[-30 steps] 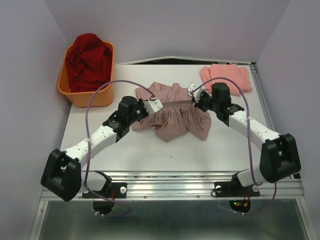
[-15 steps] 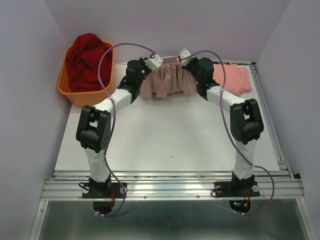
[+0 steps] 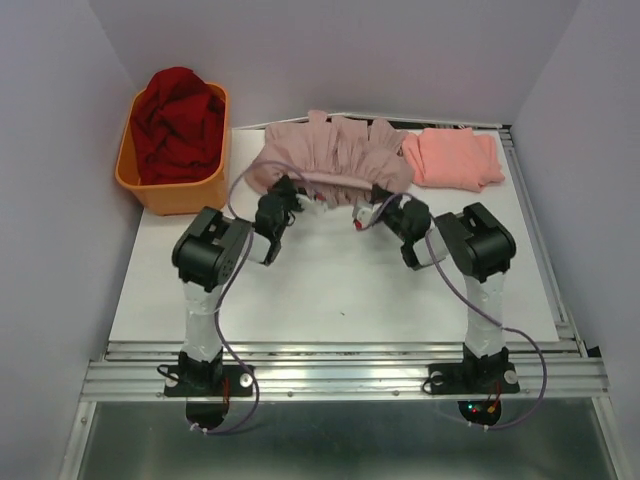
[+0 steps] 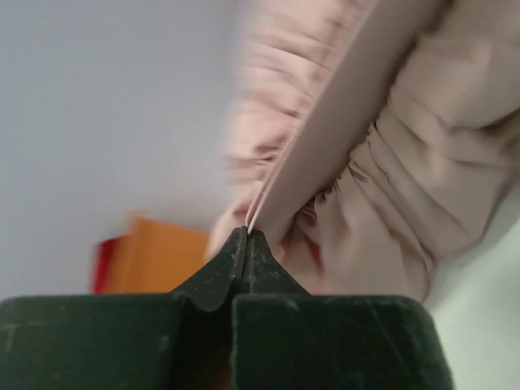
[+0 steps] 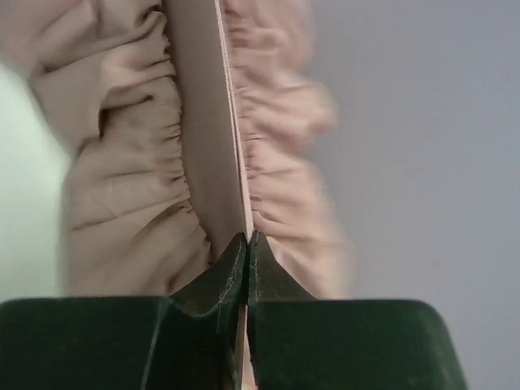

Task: Fold and stack the skirts
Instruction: Flatten the skirt out

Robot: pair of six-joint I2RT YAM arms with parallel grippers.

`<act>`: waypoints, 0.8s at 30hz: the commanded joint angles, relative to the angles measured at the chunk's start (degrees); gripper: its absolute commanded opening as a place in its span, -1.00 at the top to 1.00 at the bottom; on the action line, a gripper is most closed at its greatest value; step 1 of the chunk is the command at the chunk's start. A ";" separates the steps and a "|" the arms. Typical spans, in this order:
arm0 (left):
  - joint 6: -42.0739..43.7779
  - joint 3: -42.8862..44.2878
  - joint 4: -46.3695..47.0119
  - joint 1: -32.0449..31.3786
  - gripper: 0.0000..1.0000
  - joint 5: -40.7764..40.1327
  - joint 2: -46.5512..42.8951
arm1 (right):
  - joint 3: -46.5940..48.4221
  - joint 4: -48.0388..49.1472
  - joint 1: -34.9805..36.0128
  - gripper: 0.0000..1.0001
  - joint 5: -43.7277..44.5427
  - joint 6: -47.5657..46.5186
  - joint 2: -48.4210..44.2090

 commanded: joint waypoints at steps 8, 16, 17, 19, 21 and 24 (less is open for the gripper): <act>11.71 -22.21 46.89 0.65 1.00 -5.53 6.71 | -19.27 27.62 -2.06 0.99 -6.54 -7.91 2.45; 1.78 -23.80 32.51 -0.92 1.00 -9.58 -7.95 | -21.12 19.18 -1.44 0.99 -5.83 -3.61 -6.93; -0.06 -23.88 27.86 -0.93 1.00 -8.97 -10.93 | -20.77 10.74 -1.44 0.99 -5.40 -2.56 -9.48; -6.47 -21.61 8.38 -1.01 1.00 -6.95 -22.42 | -18.23 -5.55 -1.44 0.99 -5.22 0.78 -17.57; -9.91 -17.32 -6.83 -0.93 1.00 -4.23 -26.57 | -16.12 -15.31 -1.44 0.99 -5.57 2.89 -23.53; -12.03 -18.16 -19.71 -2.33 1.00 -1.32 -30.82 | -14.88 -28.61 -1.44 0.99 -7.32 0.98 -28.03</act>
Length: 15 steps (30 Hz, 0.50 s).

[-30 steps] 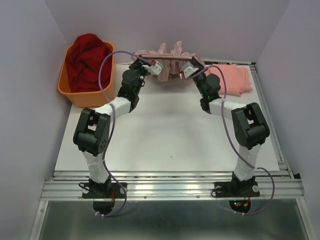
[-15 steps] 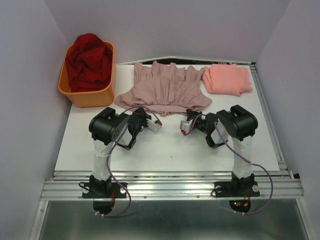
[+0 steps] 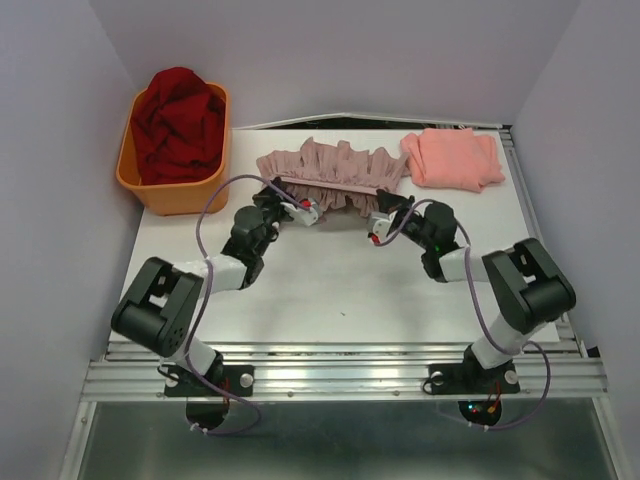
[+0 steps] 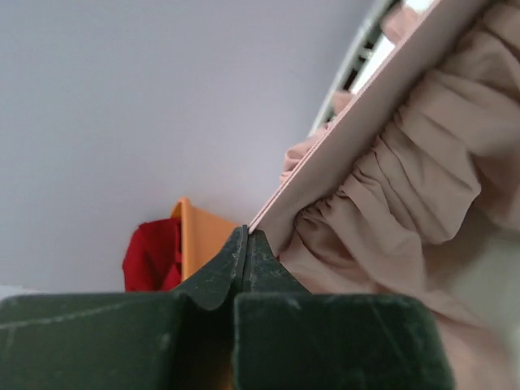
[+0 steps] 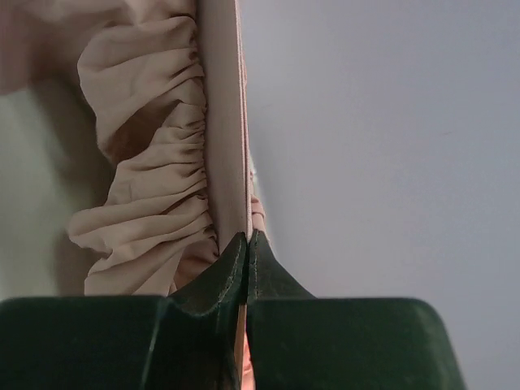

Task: Fold and stack the skirts
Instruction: Flatten the skirt out

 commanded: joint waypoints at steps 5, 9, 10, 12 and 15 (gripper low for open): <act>-5.82 -6.09 -15.02 -2.72 1.00 -3.64 -9.92 | -6.08 -15.07 -1.22 0.99 3.36 -2.46 -8.63; -6.87 -11.18 -20.29 -4.38 1.00 -2.41 -15.45 | -12.23 -20.85 -1.22 0.99 0.30 -6.84 -14.69; -6.87 -12.15 -21.08 -4.83 1.00 -2.23 -16.60 | -13.12 -24.00 -1.22 0.99 -0.33 -7.73 -16.09; -6.70 -14.35 -24.16 -5.88 1.00 -1.09 -20.81 | -16.02 -27.09 -1.22 0.99 -2.61 -10.54 -20.92; -6.61 -15.59 -35.97 -8.25 1.00 4.06 -26.96 | -18.91 -35.79 -1.22 0.93 -5.25 -15.00 -28.57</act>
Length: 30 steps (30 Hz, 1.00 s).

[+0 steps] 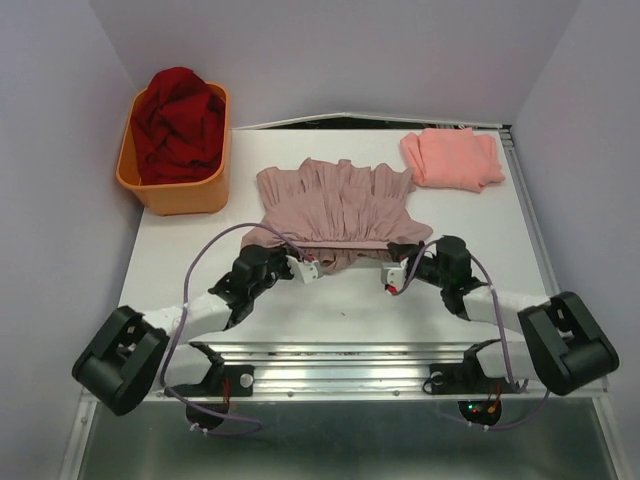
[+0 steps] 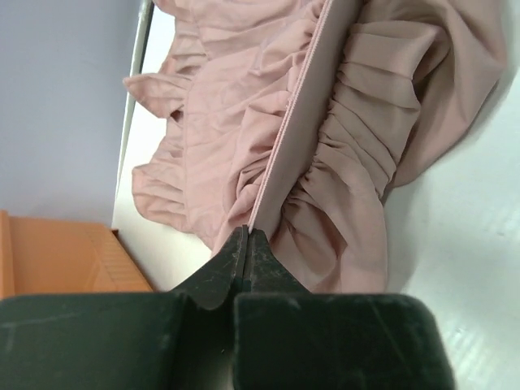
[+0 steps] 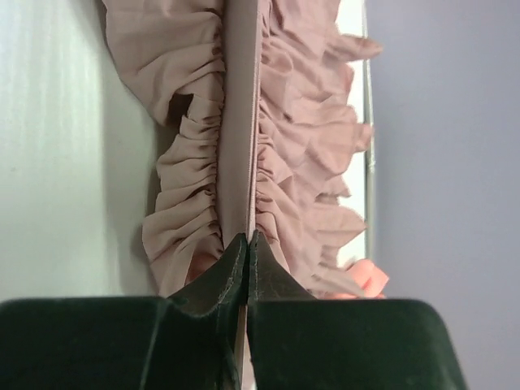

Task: Fold and stack the skirts
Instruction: Flatten the skirt out

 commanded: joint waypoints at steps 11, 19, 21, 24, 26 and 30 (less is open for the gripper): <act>-0.27 -3.17 -36.90 -8.87 0.50 10.50 -24.75 | -9.25 -45.81 -1.22 -0.40 -4.45 -23.17 -33.28; -12.54 7.71 -50.86 -14.59 -0.23 10.35 -29.25 | -1.10 -46.81 -1.22 -1.00 2.74 -3.96 -37.61; -16.69 13.50 -53.34 -14.41 -0.24 9.11 -25.83 | 3.81 -46.62 -1.22 -1.00 7.39 7.24 -31.49; -23.37 20.01 -56.95 -12.04 -0.24 12.61 -23.70 | 16.72 -48.80 -1.22 -1.00 11.71 23.15 -21.13; -27.49 22.40 -55.47 -8.11 -0.23 13.67 -22.74 | 27.36 -53.02 -1.22 -0.99 11.99 30.66 -15.65; -36.02 29.77 -53.62 0.68 -0.11 17.02 -11.01 | 43.60 -63.83 -1.22 -0.75 5.67 47.86 -0.54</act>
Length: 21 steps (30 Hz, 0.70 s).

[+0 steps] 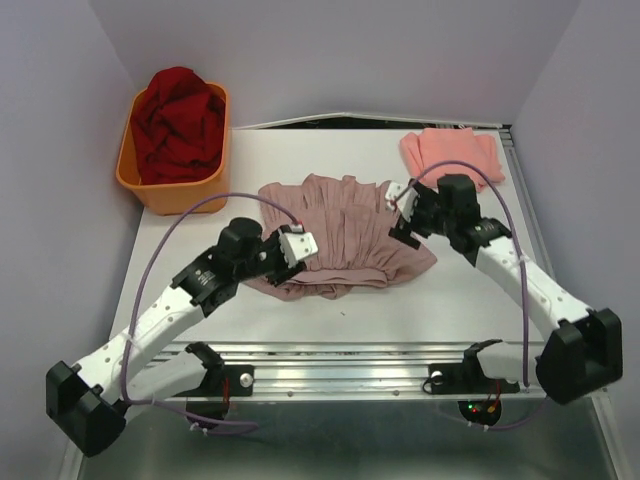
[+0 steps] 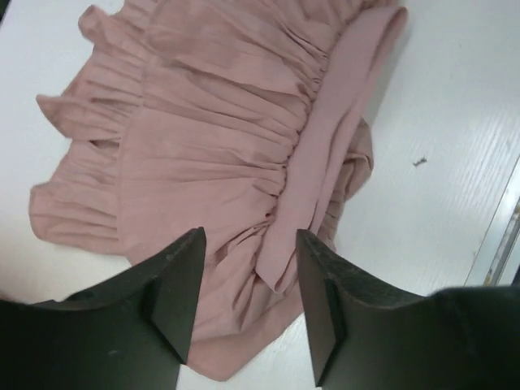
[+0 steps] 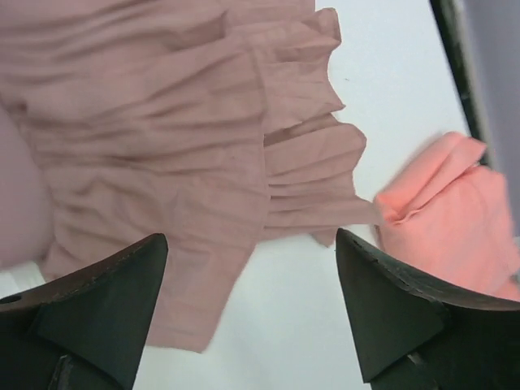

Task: Fold and stack the skirts
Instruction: Flatten the skirt out

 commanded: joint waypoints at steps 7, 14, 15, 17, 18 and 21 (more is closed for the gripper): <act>-14.07 8.10 8.16 10.79 0.15 -1.57 20.88 | 22.31 -14.62 1.16 -0.40 -2.36 31.91 25.43; -5.92 4.24 10.54 8.69 0.33 -5.19 28.88 | 21.70 -15.94 1.17 -0.38 4.31 31.20 34.83; -4.59 3.62 10.46 7.63 0.35 -5.36 30.02 | 21.79 -15.86 1.17 -0.38 5.80 30.68 35.80; -1.61 1.34 10.46 2.21 0.41 -6.94 30.90 | 22.14 -15.33 1.17 -0.37 9.32 29.10 38.87; -0.98 -0.23 10.54 -0.61 0.42 -7.82 31.34 | 22.22 -14.89 1.17 -0.37 10.81 28.31 39.67; -0.80 -0.34 11.25 -9.65 0.45 -10.02 34.67 | 23.71 -12.70 1.17 -0.37 12.40 26.11 42.22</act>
